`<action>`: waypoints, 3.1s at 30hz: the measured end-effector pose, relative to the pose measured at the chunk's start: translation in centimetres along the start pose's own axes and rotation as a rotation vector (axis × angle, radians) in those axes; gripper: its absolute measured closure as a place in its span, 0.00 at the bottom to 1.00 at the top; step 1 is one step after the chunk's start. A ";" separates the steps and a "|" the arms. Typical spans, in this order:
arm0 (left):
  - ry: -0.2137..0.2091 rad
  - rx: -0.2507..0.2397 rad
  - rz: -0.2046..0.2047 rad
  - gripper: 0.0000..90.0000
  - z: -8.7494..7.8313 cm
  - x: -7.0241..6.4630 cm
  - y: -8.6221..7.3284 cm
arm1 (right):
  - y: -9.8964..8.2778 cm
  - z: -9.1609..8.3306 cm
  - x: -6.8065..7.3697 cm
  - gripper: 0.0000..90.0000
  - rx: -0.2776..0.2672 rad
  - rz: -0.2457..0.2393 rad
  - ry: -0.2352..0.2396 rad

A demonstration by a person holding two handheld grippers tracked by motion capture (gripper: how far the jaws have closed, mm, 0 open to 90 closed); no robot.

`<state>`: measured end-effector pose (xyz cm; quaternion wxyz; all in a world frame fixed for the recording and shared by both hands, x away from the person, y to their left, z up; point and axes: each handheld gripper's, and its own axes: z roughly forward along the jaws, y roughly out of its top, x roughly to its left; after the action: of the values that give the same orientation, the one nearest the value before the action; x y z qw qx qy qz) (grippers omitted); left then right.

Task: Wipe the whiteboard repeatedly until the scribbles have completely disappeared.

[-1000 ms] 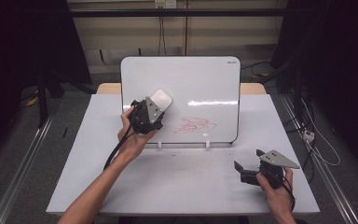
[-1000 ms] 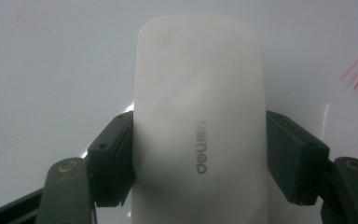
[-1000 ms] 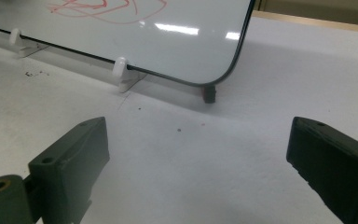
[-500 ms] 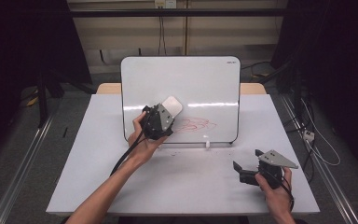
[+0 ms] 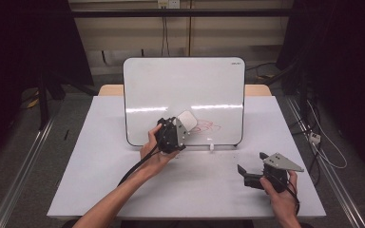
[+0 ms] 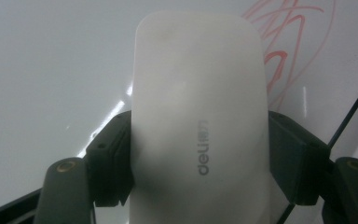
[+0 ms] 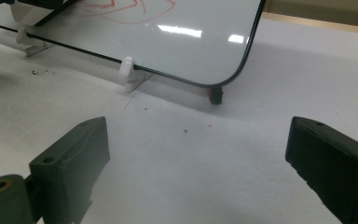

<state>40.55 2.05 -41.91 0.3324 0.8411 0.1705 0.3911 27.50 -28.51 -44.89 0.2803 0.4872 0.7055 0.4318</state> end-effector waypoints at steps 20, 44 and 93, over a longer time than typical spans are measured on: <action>0.026 -0.016 -0.033 0.34 0.9 4.2 3.0 | -0.1 -0.1 -0.3 0.07 0.000 0.006 0.000; -0.041 -0.016 0.076 0.34 0.9 -2.0 1.5 | -0.1 -0.2 -0.1 0.06 0.000 -0.003 0.010; 0.001 -0.068 0.024 0.34 2.5 -1.3 4.3 | -0.2 -0.3 -0.3 0.06 -0.001 0.007 0.015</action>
<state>41.79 -2.87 -40.83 0.3559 0.8312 0.1474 0.4009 27.28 -28.87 -44.93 0.2738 0.4864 0.7054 0.4368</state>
